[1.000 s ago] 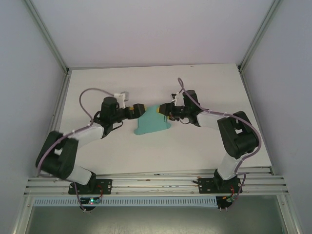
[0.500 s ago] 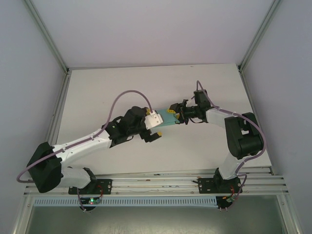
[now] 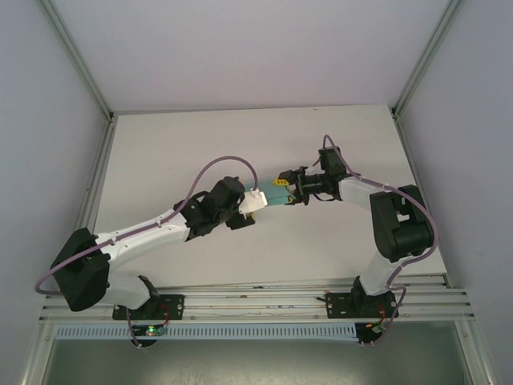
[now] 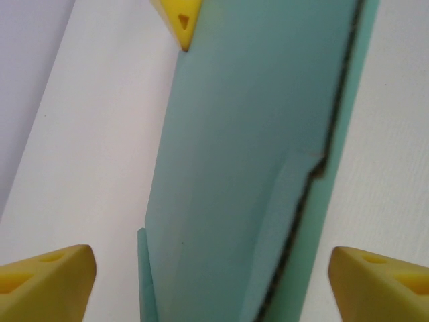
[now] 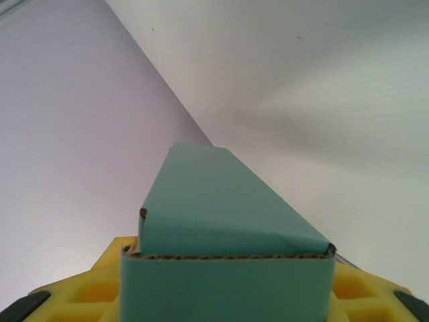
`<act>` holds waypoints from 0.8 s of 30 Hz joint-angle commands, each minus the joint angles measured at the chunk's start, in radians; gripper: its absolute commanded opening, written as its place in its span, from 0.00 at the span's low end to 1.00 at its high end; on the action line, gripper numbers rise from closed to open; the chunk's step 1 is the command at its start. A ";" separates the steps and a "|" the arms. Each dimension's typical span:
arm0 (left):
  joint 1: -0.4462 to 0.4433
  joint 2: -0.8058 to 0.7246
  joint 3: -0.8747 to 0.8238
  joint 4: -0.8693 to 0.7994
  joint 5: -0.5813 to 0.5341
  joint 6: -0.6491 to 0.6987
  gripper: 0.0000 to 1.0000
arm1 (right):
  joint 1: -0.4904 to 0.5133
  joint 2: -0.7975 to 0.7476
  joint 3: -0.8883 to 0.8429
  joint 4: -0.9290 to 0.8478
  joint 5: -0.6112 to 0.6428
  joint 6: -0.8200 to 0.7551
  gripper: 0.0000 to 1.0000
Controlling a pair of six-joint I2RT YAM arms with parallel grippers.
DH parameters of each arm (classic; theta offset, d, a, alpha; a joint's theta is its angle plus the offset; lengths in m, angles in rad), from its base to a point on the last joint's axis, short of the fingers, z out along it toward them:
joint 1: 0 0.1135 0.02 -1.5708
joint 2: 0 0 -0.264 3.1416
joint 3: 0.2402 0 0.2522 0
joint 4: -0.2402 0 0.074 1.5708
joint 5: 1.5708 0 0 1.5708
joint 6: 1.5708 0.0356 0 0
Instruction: Assemble paper box
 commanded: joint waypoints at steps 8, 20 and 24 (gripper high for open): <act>-0.011 -0.004 0.016 0.051 0.019 0.037 0.52 | 0.018 -0.036 0.047 -0.074 -0.022 -0.011 0.46; 0.017 -0.017 0.039 -0.050 0.089 0.034 0.35 | -0.020 -0.162 0.009 -0.110 0.129 -0.103 0.99; 0.074 -0.018 0.093 -0.196 0.214 0.019 0.33 | -0.124 -0.268 -0.024 -0.240 0.377 -0.406 0.99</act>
